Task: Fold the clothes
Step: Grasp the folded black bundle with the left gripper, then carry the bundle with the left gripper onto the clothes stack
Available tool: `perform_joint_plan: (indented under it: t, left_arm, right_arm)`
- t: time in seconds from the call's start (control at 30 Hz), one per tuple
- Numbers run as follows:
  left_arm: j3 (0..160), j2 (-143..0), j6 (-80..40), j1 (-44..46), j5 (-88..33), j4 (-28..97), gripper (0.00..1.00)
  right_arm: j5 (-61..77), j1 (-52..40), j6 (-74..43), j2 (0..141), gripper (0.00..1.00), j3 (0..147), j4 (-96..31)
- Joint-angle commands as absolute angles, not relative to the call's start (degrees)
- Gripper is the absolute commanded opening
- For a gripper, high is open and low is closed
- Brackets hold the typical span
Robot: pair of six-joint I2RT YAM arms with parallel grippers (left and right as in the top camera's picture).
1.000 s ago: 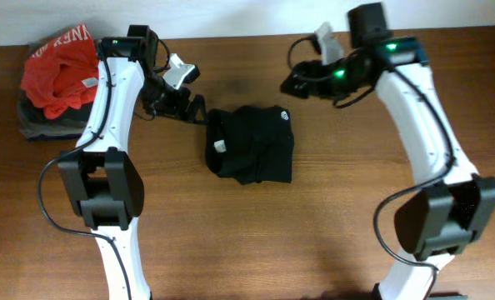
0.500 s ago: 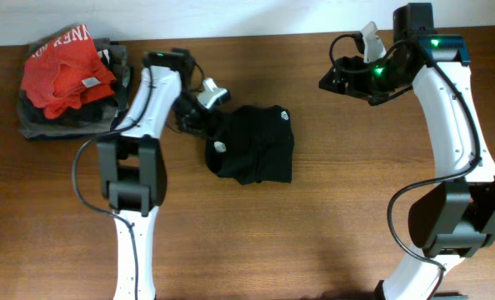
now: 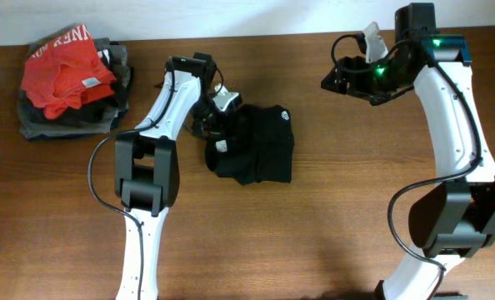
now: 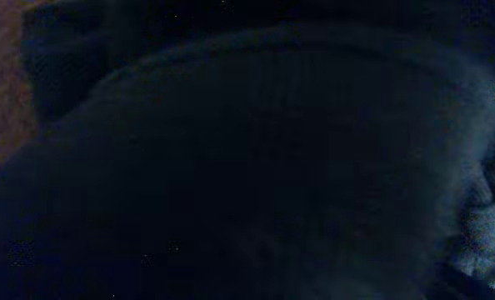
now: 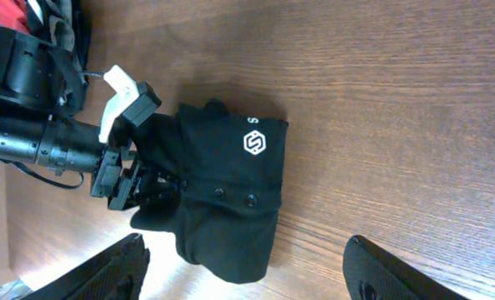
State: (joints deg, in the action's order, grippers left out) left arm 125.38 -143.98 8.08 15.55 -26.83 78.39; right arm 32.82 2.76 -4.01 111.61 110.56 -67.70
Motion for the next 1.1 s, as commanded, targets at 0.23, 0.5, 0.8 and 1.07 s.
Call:
perform_joint_plan:
  t: [0.23,0.5,0.8,1.07]
  left_arm:
    - [125.5,-147.2,-0.9,21.2,-25.7,78.0,0.29]
    - [125.5,-149.6,-2.2,23.9,-25.7,73.8,0.01]
    - [134.5,-148.9,-2.2,20.4,-26.0,77.9,0.01]
    - [147.4,-148.7,-2.9,15.2,-37.4,80.1,0.01]
  right_arm:
    - [30.6,3.0,-3.2,111.4,0.79,110.9,-67.8]
    - [30.5,3.0,-3.2,111.4,0.79,110.9,-68.1]
    - [29.3,3.0,-3.2,111.4,0.79,110.9,-68.2]
    - [29.2,3.0,-3.2,111.4,0.79,110.9,-67.8]
